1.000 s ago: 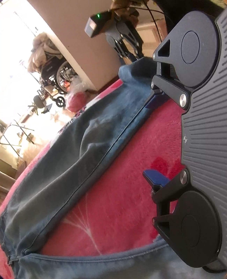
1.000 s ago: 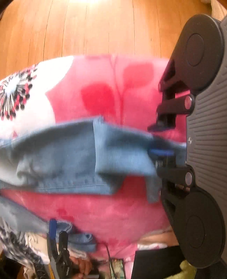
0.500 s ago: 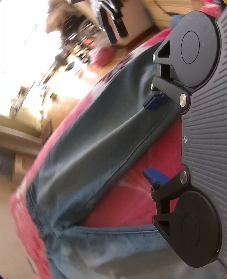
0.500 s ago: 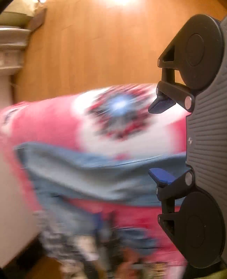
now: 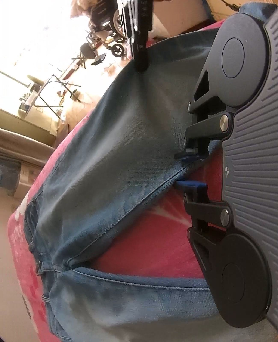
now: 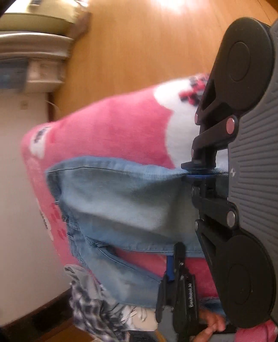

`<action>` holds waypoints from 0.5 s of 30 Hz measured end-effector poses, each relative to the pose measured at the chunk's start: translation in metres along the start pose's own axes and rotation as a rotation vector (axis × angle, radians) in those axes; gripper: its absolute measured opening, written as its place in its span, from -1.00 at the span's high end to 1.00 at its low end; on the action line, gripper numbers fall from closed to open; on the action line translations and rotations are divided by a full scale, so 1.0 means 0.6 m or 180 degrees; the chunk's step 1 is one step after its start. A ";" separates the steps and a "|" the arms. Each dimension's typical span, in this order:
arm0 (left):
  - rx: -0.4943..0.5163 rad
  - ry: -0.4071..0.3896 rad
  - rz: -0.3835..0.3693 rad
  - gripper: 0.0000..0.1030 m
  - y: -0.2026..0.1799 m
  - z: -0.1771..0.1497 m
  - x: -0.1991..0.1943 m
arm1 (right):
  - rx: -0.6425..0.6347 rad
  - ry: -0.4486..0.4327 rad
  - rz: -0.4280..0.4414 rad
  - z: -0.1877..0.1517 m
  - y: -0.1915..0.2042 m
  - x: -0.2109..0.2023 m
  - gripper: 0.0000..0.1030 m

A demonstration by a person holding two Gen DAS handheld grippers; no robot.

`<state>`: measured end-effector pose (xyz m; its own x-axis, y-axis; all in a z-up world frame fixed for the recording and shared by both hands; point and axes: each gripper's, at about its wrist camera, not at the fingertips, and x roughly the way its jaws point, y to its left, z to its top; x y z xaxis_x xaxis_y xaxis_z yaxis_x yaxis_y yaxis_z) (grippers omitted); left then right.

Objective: Fold clothes

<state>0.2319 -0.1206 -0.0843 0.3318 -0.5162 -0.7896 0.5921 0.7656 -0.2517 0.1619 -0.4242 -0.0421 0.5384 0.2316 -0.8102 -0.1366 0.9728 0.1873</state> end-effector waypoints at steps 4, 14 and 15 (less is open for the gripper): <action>0.0022 -0.0004 0.0019 0.66 -0.001 0.001 0.000 | -0.0170 0.0201 -0.0547 -0.016 0.004 0.048 0.68; 0.0071 -0.0095 0.0012 0.65 0.022 -0.006 -0.022 | -0.0130 -0.0454 -0.0303 0.094 0.005 0.043 0.54; 0.0091 -0.0114 0.0021 0.65 0.025 -0.007 -0.027 | -0.0278 -0.0489 -0.0254 0.097 0.015 0.049 0.54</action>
<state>0.2320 -0.0993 -0.0779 0.3616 -0.5249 -0.7705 0.6102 0.7581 -0.2300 0.2249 -0.4079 -0.0322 0.6700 0.1590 -0.7251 -0.1565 0.9851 0.0714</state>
